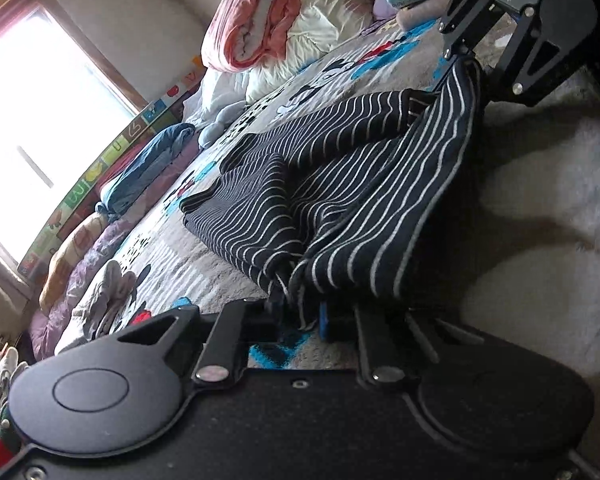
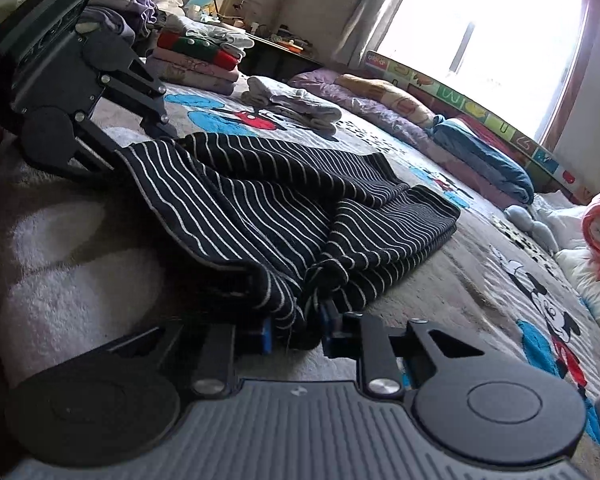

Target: Fold clothes

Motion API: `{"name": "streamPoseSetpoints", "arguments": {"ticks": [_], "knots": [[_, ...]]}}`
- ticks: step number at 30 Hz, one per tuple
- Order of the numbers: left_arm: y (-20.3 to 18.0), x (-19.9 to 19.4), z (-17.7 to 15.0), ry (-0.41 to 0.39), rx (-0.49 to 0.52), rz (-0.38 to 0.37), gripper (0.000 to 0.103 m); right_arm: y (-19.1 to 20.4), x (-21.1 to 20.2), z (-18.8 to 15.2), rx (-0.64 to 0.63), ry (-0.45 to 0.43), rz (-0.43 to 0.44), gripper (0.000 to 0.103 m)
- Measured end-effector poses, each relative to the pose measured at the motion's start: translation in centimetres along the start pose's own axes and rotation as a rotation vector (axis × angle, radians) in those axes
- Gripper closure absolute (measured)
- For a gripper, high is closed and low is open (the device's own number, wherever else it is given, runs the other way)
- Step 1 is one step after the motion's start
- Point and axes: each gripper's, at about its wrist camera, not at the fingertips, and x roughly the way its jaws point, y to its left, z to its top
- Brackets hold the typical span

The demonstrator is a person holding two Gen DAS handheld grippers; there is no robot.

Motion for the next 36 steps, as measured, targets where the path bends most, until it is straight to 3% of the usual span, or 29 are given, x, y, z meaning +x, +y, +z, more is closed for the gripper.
{"name": "streamPoseSetpoints", "arguments": {"ticks": [9,19,27,33,36], "knots": [[-1.2,-3.0,1.6,-0.007,-0.044,-0.001,0.092,0.1,-3.0,0.8,0.025,-0.030,-0.014,0.082],[-3.4,-10.4,3.7,0.011,-0.123,-0.057,0.092,0.7,-10.4,0.9,0.071,-0.061,0.040,0.082],[0.0,-11.4,6.2,0.011,-0.373,-0.155,0.092,-0.7,-14.9,1.3,0.196,-0.121,0.070,0.082],[4.0,-8.6,7.1,0.041,-0.575,-0.218,0.091,-4.6,-13.4,2.3,0.349,-0.183,0.085,0.082],[5.8,-6.4,6.8,0.068,-0.695,-0.253,0.091,-6.3,-11.6,2.7,0.367,-0.180,0.083,0.082]]}}
